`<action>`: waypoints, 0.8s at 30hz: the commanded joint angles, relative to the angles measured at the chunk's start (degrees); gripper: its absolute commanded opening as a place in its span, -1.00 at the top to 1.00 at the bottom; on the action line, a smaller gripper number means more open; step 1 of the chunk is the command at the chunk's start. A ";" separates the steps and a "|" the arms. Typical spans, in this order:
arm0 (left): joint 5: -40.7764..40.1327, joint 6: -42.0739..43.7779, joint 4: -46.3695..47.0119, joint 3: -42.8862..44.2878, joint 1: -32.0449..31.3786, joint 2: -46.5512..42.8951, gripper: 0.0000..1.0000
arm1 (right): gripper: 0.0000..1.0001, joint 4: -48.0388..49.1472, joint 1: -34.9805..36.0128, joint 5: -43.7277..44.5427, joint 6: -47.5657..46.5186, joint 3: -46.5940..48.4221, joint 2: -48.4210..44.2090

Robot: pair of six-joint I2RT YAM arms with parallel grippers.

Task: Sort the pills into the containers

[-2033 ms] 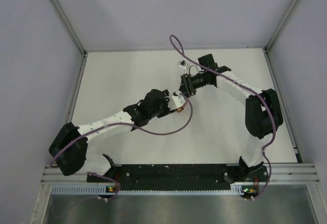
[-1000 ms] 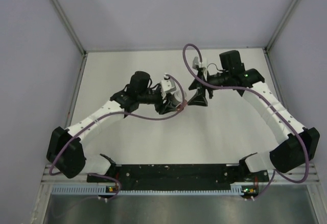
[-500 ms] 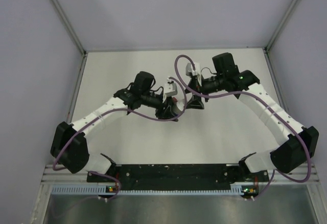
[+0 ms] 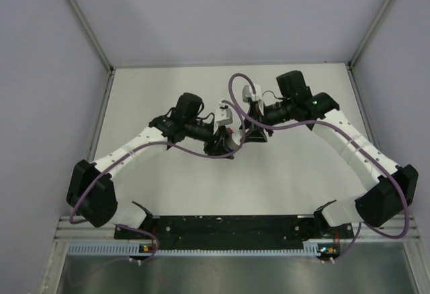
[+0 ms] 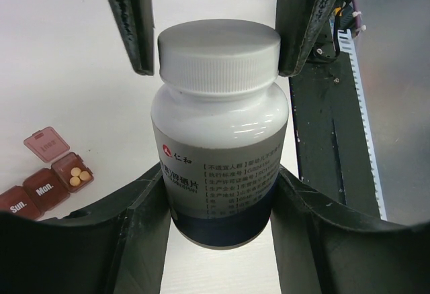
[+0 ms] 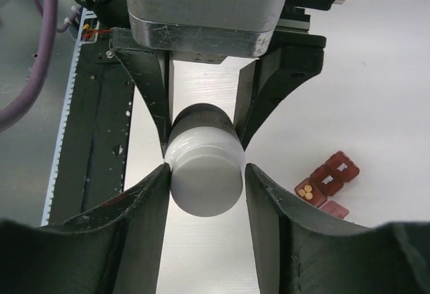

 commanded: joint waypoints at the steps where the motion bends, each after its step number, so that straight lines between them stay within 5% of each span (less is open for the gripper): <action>1: 1.49 0.41 1.63 2.36 -0.02 -0.13 1.00 | 0.14 0.28 0.63 -2.46 0.26 0.30 0.83; 13: -7.02 -2.23 7.17 0.52 -0.02 -1.71 1.00 | 0.73 0.98 0.63 -0.26 8.79 1.70 5.04; 24: -15.91 -2.67 12.36 -2.82 -0.02 -3.73 1.00 | 0.87 2.83 0.28 0.53 13.28 1.79 7.68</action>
